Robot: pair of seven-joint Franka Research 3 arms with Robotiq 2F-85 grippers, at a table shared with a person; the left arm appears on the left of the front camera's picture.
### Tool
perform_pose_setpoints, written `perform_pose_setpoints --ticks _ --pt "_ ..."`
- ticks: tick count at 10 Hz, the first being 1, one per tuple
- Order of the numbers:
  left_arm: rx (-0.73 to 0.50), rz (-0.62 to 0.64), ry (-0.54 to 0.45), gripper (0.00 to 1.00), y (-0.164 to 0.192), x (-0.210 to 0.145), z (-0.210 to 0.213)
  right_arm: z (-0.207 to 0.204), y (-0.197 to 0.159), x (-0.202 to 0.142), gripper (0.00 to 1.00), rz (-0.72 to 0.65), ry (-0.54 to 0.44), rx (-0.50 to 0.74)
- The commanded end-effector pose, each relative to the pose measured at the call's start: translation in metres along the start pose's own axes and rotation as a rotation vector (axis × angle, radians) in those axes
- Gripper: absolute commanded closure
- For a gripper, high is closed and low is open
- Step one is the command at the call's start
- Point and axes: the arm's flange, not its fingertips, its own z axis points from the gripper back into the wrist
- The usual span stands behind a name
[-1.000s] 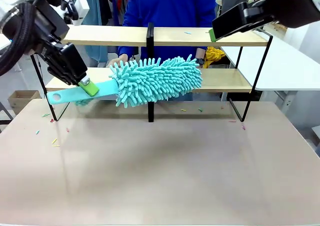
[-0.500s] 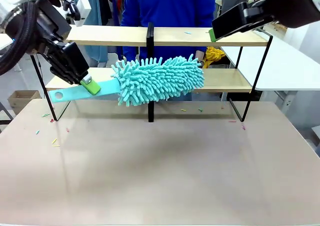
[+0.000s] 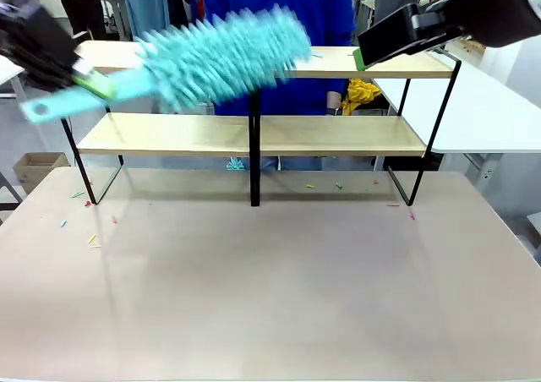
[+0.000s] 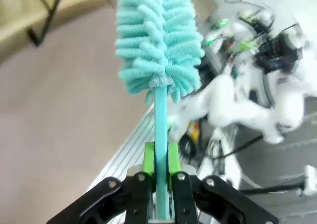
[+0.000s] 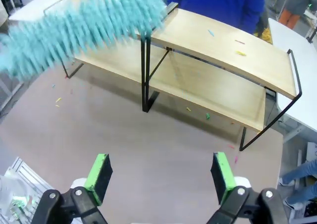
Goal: Clean the shelves.
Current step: Clean a randomly selected level of the Shelf with the Duster.
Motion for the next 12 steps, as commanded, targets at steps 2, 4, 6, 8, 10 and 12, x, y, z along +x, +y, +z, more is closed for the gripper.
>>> perform_pose_setpoints --ticks 2,4,6,8,10,12 --pt "-0.077 -0.020 -0.423 0.88 0.009 -0.074 0.103 0.000 0.001 0.001 0.00 -0.008 -0.001 0.007" --pt "0.085 0.177 -0.658 0.88 0.018 -0.121 0.168 0.000 0.001 0.001 0.00 -0.008 -0.001 0.007" --pt "0.173 0.409 -0.893 0.88 0.038 -0.167 0.212 0.000 0.001 0.001 0.00 -0.008 -0.001 0.007" --pt "0.200 0.537 -0.993 0.88 0.056 -0.191 0.221 0.000 0.001 0.001 0.00 -0.008 -0.001 0.007" --pt "0.244 0.511 -0.943 0.88 0.056 -0.202 0.238 0.000 0.001 0.001 0.00 -0.008 -0.001 0.007" --pt "0.244 0.511 -0.943 0.88 0.056 -0.202 0.238 0.000 0.001 0.001 0.00 -0.008 -0.001 0.007"
